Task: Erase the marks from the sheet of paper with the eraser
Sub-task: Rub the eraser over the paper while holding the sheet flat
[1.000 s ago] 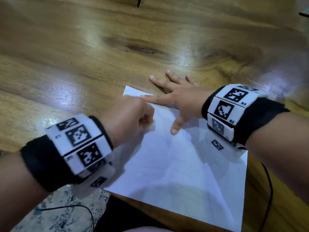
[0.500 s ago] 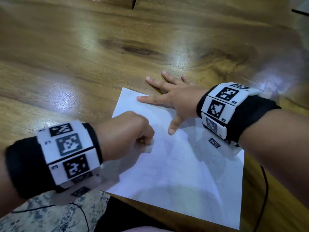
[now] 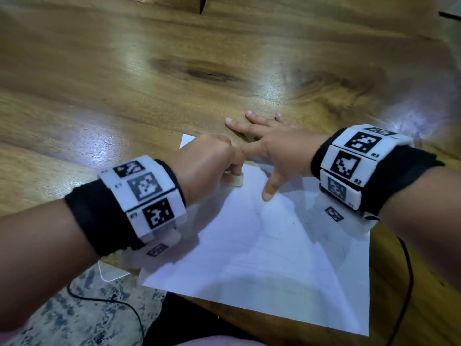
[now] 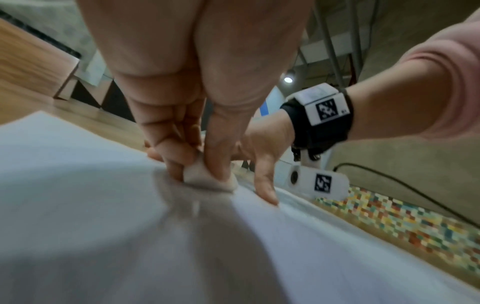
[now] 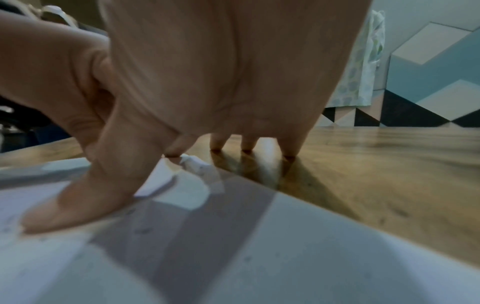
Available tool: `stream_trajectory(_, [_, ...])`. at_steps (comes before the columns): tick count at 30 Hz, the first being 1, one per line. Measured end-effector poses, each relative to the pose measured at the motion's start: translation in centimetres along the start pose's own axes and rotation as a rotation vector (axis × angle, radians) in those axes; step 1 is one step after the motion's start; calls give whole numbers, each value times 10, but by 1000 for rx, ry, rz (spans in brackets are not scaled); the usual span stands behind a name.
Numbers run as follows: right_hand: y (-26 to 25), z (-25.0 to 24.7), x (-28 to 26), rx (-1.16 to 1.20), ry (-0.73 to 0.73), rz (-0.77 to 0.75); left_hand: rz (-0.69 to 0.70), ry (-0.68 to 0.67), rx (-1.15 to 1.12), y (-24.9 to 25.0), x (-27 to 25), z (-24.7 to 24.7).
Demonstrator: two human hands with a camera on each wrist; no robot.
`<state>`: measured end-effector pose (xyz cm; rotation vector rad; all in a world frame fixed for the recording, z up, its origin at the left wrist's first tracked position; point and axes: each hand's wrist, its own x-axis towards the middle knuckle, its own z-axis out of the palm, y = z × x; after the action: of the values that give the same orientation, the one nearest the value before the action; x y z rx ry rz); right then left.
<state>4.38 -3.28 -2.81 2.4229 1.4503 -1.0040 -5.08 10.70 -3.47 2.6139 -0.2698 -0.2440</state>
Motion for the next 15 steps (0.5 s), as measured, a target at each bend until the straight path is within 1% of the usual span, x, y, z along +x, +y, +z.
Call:
stream_trajectory(2, [-1, -1, 1, -23, -16, 16, -22, -36, 19, 0, 12, -7])
stream_trajectory(4, [-1, -1, 2, -23, -8, 25, -32, -29, 23, 0, 22, -12])
stream_trajectory(5, [0, 0, 2, -17, -2, 22, -36, -26, 5, 1, 21, -12])
stream_trajectory(7, [2, 1, 2, -8, -1, 8, 6, -22, -78, 3, 4, -5])
stream_trajectory(8, [3, 1, 2, -11, -5, 5, 38, -54, -98, 4, -10, -1])
stream_trajectory(11, [5, 3, 4, -16, -11, 3, 45, -310, -117, 9, -47, 8])
stream_trajectory(12, [5, 3, 5, -10, -10, 3, 35, -326, -132, 7, -47, 9])
stream_trajectory(13, [6, 3, 5, -3, -8, 2, 36, -286, -119, 6, -40, 7])
stream_trajectory(15, [5, 3, 5, 4, -4, -2, 33, -126, -59, 6, -15, 3])
